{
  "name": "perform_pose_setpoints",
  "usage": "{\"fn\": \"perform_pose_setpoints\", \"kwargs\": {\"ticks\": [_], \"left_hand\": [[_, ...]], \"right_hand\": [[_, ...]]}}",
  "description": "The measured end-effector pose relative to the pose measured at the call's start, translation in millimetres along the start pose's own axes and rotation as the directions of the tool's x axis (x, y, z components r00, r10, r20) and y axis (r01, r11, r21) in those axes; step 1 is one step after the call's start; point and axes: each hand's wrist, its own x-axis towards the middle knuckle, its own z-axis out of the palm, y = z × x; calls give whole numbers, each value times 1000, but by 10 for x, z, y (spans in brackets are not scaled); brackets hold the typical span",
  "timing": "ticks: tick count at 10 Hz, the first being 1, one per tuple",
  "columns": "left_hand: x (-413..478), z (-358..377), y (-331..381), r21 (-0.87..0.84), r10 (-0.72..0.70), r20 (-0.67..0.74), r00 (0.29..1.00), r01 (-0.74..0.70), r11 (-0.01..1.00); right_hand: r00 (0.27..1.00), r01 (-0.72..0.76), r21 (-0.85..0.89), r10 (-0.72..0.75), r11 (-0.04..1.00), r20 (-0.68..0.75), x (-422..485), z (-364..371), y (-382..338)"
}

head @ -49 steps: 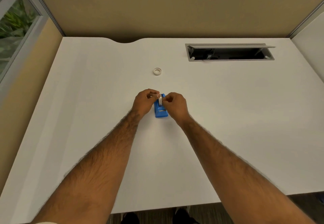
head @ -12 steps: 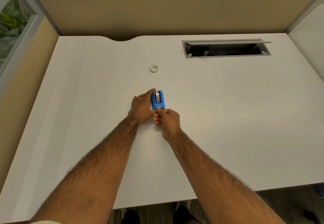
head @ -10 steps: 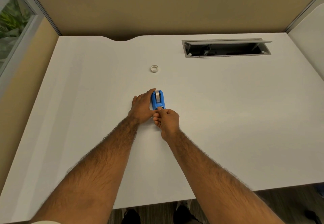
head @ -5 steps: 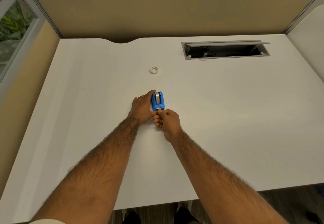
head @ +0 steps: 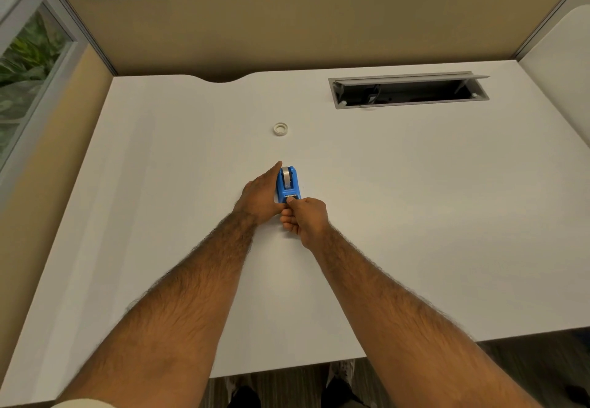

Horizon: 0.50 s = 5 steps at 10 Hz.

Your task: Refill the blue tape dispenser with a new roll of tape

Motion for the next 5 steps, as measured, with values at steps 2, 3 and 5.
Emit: {"fn": "perform_pose_setpoints", "kwargs": {"ticks": [2,3,5], "left_hand": [[-171,-78,-126,73,39,95,995,-46,996],[-262,-130,-207,84,-8,101,995,-1,996],[-338,-214,-318,83,-77,40,996,74,994]], "right_hand": [[999,-23,-104,27,994,30,-32,-96,75],[1000,-3,-186,7,983,20,-71,-147,64],[998,62,-353,-68,934,-6,-109,-293,31]]}}
